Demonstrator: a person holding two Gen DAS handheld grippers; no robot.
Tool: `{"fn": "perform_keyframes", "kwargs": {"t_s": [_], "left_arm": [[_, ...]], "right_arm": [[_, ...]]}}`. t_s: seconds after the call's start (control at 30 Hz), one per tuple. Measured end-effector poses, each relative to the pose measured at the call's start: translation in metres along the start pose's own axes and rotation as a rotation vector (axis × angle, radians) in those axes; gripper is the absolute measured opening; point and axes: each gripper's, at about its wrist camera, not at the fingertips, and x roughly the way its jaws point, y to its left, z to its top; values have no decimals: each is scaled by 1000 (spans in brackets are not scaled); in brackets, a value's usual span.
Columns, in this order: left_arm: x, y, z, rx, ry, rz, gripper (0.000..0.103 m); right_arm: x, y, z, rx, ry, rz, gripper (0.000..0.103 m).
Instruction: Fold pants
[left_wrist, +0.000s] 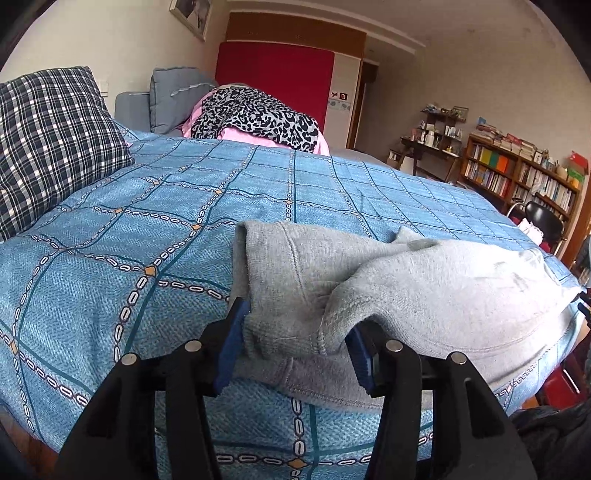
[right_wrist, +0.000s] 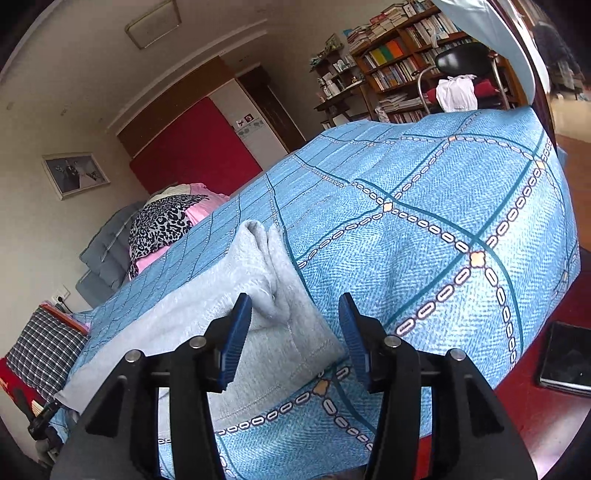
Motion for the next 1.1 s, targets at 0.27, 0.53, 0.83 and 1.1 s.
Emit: {"fn": "perform_keyframes", "kwargs": {"t_s": [0.27,0.53,0.83,1.1], "left_arm": [[3,1,2,-23,-3,2,53],[5,4,6,-49,-21,-5,53],[6,6,5,-58,-31,-16,53],[3,7,2,-64,-38,-25,53]], "right_arm": [[12,5,-10,151,91,154,52],[26,13,-1,233,98,191,52],[14,7,-6,283,116,118,55],[41,19,6,254,123,98,60]]}}
